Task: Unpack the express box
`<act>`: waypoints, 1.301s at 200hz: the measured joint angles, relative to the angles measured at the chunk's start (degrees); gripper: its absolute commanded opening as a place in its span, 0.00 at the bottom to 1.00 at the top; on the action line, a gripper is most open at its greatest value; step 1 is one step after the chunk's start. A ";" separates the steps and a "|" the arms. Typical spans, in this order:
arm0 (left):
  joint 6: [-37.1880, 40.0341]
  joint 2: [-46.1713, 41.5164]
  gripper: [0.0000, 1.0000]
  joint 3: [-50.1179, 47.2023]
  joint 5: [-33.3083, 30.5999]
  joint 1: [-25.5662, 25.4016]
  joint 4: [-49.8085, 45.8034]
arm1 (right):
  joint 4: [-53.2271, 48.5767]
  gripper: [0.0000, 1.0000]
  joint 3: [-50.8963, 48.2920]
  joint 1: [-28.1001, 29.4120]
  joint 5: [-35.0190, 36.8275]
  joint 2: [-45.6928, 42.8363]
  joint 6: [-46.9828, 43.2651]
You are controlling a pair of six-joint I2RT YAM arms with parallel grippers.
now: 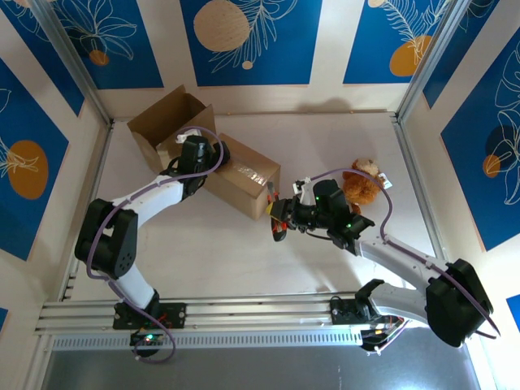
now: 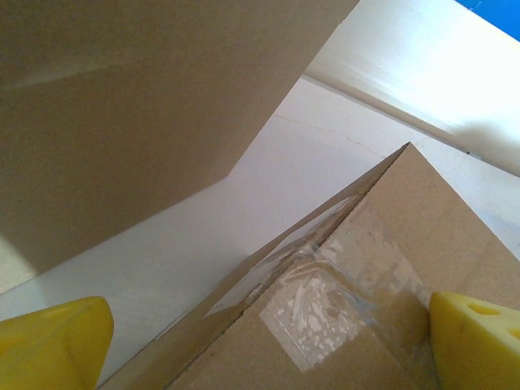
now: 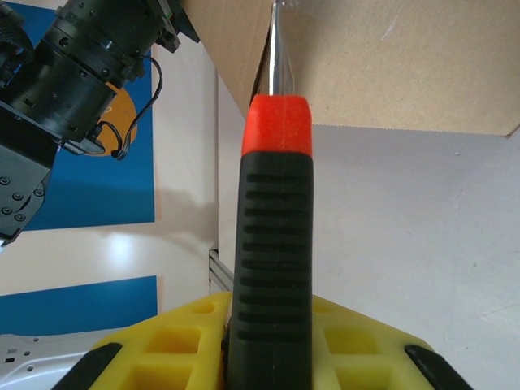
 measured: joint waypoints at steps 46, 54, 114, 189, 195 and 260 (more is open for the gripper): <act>0.02 0.02 0.96 0.00 0.02 -0.04 0.00 | 1.16 0.00 0.00 1.09 -0.31 0.90 1.75; 0.02 0.02 0.96 0.00 0.02 -0.04 0.00 | 1.31 0.00 0.00 1.40 -0.31 0.90 2.05; 0.04 0.11 0.96 0.07 0.04 -0.04 -0.02 | 1.55 0.00 -0.07 4.13 2.38 0.66 4.24; 0.07 -0.02 0.97 0.13 0.09 -0.04 0.00 | -10.27 0.00 -0.11 -2.08 -0.37 -10.62 0.52; 0.13 -0.09 0.98 0.22 0.09 -0.04 -0.11 | -12.57 0.00 0.26 -5.20 -1.27 -12.09 -0.79; 4.98 -1.53 1.00 5.53 1.11 -0.04 -10.86 | -21.42 0.00 12.20 -32.26 -13.81 5.81 -23.67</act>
